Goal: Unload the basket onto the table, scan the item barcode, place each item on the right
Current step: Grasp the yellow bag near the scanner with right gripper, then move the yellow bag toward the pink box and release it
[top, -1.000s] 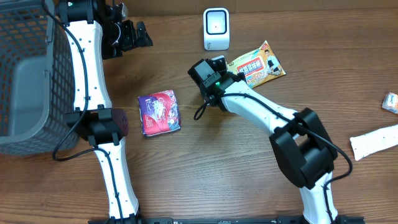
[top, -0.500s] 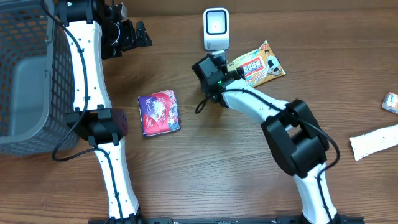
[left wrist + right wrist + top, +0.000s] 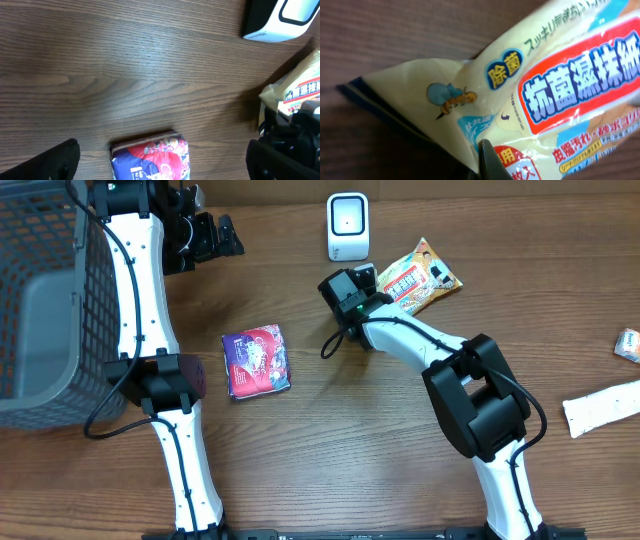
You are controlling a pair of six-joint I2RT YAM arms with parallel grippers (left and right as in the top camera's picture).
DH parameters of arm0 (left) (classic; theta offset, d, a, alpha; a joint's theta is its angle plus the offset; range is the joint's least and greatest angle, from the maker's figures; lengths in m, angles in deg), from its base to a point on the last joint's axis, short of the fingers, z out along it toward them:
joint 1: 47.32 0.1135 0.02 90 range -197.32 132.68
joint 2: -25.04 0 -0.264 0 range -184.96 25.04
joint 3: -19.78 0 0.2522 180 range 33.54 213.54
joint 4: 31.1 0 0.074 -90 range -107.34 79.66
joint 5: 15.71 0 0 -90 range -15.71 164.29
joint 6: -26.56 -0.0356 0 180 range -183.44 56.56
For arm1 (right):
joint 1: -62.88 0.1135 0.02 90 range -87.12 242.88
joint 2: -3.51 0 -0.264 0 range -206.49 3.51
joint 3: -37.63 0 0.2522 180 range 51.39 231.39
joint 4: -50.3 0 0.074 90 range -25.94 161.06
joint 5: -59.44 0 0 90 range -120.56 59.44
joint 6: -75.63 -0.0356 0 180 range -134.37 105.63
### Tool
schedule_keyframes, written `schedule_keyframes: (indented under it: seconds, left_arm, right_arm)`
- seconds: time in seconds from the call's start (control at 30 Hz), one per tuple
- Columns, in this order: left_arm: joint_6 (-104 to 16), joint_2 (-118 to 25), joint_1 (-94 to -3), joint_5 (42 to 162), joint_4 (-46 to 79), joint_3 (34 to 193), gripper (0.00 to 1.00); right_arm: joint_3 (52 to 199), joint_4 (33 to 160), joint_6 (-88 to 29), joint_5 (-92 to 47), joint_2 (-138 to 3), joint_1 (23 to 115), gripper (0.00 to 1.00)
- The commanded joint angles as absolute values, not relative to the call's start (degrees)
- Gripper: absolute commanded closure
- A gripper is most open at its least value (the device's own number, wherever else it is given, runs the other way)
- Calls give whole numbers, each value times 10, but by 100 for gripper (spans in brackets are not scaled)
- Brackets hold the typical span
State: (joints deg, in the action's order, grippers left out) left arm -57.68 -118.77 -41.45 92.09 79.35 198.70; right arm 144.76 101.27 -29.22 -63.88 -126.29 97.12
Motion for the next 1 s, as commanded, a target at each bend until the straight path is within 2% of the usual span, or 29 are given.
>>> schedule_keyframes:
  seconds: [0.0,0.17,0.33,0.47,0.6,0.8,0.97]
  left_arm:
    - [-586,-1174,-416,917,795,2001,0]
    - [-586,-1174,-417,917,795,2001,0]
    - [-588,-1174,-416,917,795,2001,0]
    - [-588,-1174,-417,917,795,2001,0]
    - [-587,-1174,-417,917,795,2001,0]
    - [-587,-1174,-418,917,795,2001,0]
    - [-587,-1174,-418,917,795,2001,0]
  right_arm:
    - [1446,1042,-314,-623,-1242,986,96]
    - [1464,1127,-344,-502,-1136,985,96]
    - [1500,1216,-393,-168,-949,965,96]
    - [1502,1221,-450,11,-861,931,96]
    - [1501,1235,-457,163,-825,863,96]
    - [1457,1274,-440,204,-846,798,96]
    - [1359,1193,-445,249,-883,804,96]
